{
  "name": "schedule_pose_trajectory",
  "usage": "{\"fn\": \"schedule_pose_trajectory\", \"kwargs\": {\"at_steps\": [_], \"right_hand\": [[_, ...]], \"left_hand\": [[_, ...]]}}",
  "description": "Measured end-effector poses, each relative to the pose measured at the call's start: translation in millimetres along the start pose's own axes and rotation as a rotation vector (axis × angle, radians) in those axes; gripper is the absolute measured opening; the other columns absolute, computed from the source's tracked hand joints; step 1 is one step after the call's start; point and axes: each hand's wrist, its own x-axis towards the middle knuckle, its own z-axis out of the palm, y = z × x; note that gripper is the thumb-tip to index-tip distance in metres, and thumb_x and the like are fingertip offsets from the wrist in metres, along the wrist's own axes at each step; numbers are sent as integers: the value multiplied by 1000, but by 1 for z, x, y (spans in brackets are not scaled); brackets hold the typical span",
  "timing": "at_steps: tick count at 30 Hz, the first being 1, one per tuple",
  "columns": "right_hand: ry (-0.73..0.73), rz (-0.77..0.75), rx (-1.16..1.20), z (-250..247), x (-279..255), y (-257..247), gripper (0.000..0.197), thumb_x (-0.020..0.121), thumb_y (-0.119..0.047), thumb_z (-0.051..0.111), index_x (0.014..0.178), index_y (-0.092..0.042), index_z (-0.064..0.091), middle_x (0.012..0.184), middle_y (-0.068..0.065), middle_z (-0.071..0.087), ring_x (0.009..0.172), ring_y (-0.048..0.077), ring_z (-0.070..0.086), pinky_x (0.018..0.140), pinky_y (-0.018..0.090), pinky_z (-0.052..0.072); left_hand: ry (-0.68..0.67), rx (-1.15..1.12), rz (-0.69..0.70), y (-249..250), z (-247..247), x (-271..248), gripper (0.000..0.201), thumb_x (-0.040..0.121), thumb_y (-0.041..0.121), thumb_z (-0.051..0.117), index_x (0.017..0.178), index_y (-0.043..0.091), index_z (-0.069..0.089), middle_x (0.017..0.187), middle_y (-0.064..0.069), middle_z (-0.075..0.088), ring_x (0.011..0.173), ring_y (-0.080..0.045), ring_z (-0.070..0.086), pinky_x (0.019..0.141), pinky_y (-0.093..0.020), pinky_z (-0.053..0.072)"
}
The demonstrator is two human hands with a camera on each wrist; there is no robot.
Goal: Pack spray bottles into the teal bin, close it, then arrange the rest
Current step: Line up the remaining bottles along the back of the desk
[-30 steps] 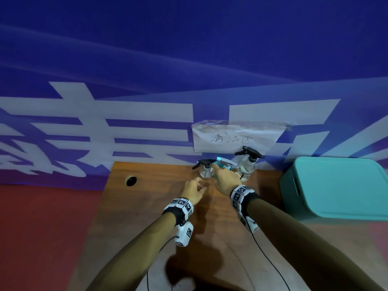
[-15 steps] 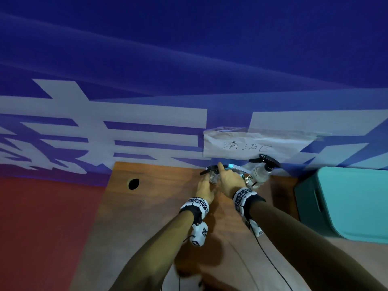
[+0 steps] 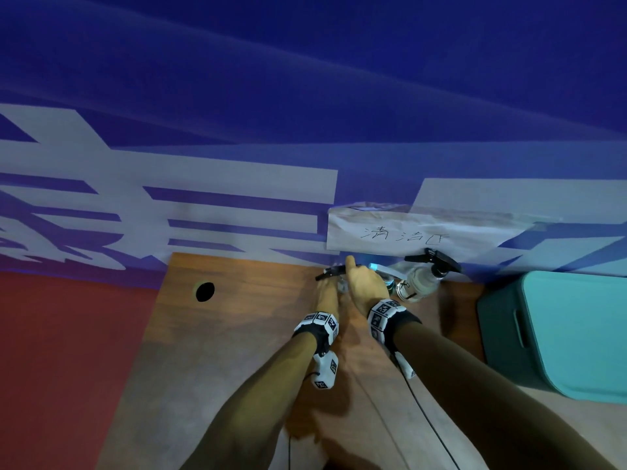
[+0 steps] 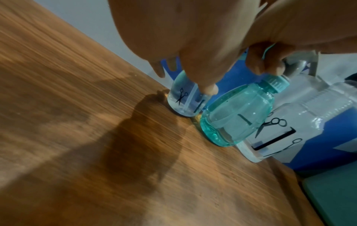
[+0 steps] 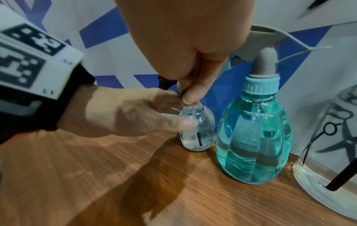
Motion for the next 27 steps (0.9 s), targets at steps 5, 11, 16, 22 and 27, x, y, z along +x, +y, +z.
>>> {"fn": "schedule_pose_trajectory", "kwargs": {"at_steps": [5,11,16,22,27], "right_hand": [[33,29,10,5,2,-1,28,94,-8,54,116,-8,37,99,16,68,91,40,66,73,45,49],[56,-60,-131,-2,4,-4,30,94,-21,58,120,-9,50,119,12,58,95,36,66,66,37,40],[76,-55,-101,-1,7,-4,23,90,-17,60,112,-9,56,128,10,43,90,35,64,65,38,39],[85,-63,-112,4,7,-3,19,93,-9,59,112,-8,57,133,10,40,91,33,64,70,41,47],[74,-36,-5,12,9,-5,31,93,-20,56,124,-14,52,120,9,58,97,33,66,75,40,52]], "left_hand": [[80,267,199,-5,-10,4,15,95,25,60,101,20,72,97,5,70,89,-4,66,68,-13,46],[115,238,257,-6,-11,10,11,90,11,66,96,13,75,104,-9,73,97,-27,66,82,-35,51],[102,172,212,-13,-5,12,11,90,17,61,90,17,73,95,-3,73,86,-22,66,72,-31,50],[107,56,118,-23,0,15,13,93,22,60,94,19,72,93,5,72,88,-20,67,61,-11,40],[119,117,162,-23,-1,15,21,94,21,59,106,11,73,108,-9,72,100,-28,66,83,-35,51]]}}
